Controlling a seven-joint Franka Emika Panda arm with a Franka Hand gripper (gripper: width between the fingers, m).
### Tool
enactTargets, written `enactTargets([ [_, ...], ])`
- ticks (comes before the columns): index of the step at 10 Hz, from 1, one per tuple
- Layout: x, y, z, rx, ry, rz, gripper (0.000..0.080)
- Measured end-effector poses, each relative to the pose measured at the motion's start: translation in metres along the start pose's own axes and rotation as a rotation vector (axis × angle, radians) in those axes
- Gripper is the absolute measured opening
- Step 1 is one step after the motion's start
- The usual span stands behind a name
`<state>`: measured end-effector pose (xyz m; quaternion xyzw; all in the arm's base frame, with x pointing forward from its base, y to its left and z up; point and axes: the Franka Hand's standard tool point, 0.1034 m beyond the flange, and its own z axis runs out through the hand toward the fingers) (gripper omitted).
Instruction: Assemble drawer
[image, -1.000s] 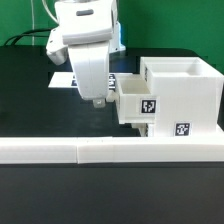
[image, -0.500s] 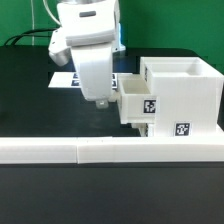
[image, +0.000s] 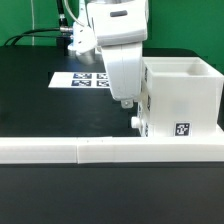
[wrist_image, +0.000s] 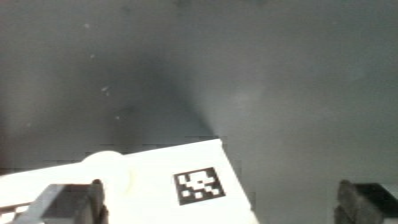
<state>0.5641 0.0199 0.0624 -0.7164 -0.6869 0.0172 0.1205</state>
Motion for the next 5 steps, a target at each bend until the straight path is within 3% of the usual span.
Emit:
enactTargets([
  [3,-0.034,0.000,-0.005,-0.006,0.003,-0.030,0.0649],
  [5,-0.041,0.001,-0.009,-0.012,0.005,-0.021,0.0649],
])
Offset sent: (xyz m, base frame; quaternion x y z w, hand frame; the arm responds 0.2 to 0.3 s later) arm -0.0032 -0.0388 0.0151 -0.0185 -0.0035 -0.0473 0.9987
